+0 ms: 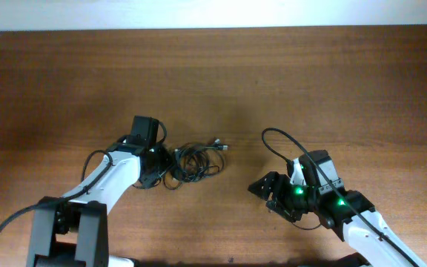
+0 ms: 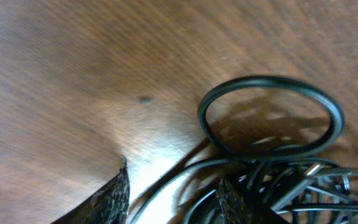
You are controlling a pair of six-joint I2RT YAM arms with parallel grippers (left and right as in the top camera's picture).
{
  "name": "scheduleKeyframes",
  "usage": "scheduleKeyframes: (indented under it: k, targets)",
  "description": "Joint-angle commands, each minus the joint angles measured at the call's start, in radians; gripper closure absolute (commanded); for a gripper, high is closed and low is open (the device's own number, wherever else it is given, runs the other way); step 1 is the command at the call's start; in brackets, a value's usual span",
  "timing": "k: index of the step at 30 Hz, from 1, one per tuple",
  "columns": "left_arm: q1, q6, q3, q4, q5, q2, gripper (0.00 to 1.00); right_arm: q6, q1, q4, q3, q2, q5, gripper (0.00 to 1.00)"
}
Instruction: Untangle cables
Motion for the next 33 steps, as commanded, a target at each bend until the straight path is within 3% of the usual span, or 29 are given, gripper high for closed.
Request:
scheduleKeyframes:
  k: [1, 3, 4, 6, 7, 8, 9, 11, 12, 14, 17, 19, 20, 21, 23, 26, 28, 31, 33]
  targets:
    - [0.001, -0.007, -0.005, 0.008, 0.161, 0.023, 0.96, -0.011, 0.006, -0.001, 0.007, 0.001, 0.016, 0.21]
    - [0.001, -0.007, -0.005, 0.006, 0.159, 0.001, 0.97, -0.011, 0.006, -0.008, 0.007, 0.001, 0.016, 0.22]
    - [0.0, -0.007, -0.005, 0.001, 0.159, -0.024, 0.9, -0.011, 0.006, -0.008, 0.007, 0.001, 0.016, 0.21]
    - [-0.015, -0.007, -0.005, -0.023, 0.15, -0.097, 0.7, -0.011, 0.006, -0.007, 0.007, 0.001, 0.024, 0.21]
    - [-0.03, -0.007, -0.005, -0.034, 0.117, -0.138, 0.48, -0.011, 0.006, -0.008, 0.007, 0.001, 0.036, 0.21]
    - [-0.045, -0.007, -0.005, -0.037, 0.07, -0.17, 0.36, -0.01, 0.006, -0.007, 0.007, 0.001, 0.042, 0.21]
    - [-0.057, -0.008, -0.005, -0.032, 0.032, -0.184, 0.34, -0.01, 0.006, -0.007, 0.007, 0.001, 0.042, 0.21]
    - [-0.079, -0.012, -0.005, -0.002, 0.011, -0.174, 0.57, -0.01, 0.006, -0.007, 0.007, 0.001, 0.042, 0.21]
    - [-0.092, -0.042, -0.005, 0.0, 0.011, -0.155, 0.61, -0.01, 0.006, -0.008, 0.007, 0.001, 0.042, 0.21]
    - [-0.116, -0.112, -0.005, 0.003, 0.001, -0.108, 0.62, -0.01, 0.006, -0.014, 0.007, 0.001, 0.042, 0.21]
    - [-0.138, -0.201, -0.005, 0.022, -0.003, -0.009, 0.53, -0.011, 0.006, -0.034, 0.007, 0.001, 0.042, 0.21]
    - [-0.148, -0.219, -0.005, 0.059, 0.022, 0.053, 0.58, -0.011, 0.006, -0.04, 0.007, 0.001, 0.042, 0.21]
    - [-0.148, -0.218, -0.005, 0.091, 0.061, 0.079, 0.69, -0.011, 0.006, -0.043, 0.007, 0.001, 0.041, 0.21]
    - [-0.147, -0.218, -0.005, 0.098, 0.086, 0.085, 0.99, -0.011, 0.006, -0.045, 0.007, 0.001, 0.041, 0.21]
    - [-0.132, -0.22, -0.001, 0.098, 0.14, 0.076, 1.0, -0.011, 0.006, -0.047, 0.007, 0.001, 0.041, 0.21]
    - [-0.063, -0.433, 0.002, 0.075, 0.406, 0.03, 1.0, -0.011, 0.006, -0.065, 0.007, 0.001, 0.006, 0.21]
    - [-0.021, -0.512, 0.002, 0.076, 0.6, 0.022, 1.0, -0.014, 0.006, -0.064, 0.007, 0.001, -0.042, 0.21]
    - [0.01, -0.511, 0.002, 0.076, 0.859, 0.022, 1.0, -0.063, 0.007, -0.06, 0.007, 0.001, -0.05, 0.21]
    - [0.01, -0.511, 0.002, 0.076, 0.935, 0.022, 1.0, -0.063, 0.007, -0.012, 0.007, 0.001, -0.066, 0.21]
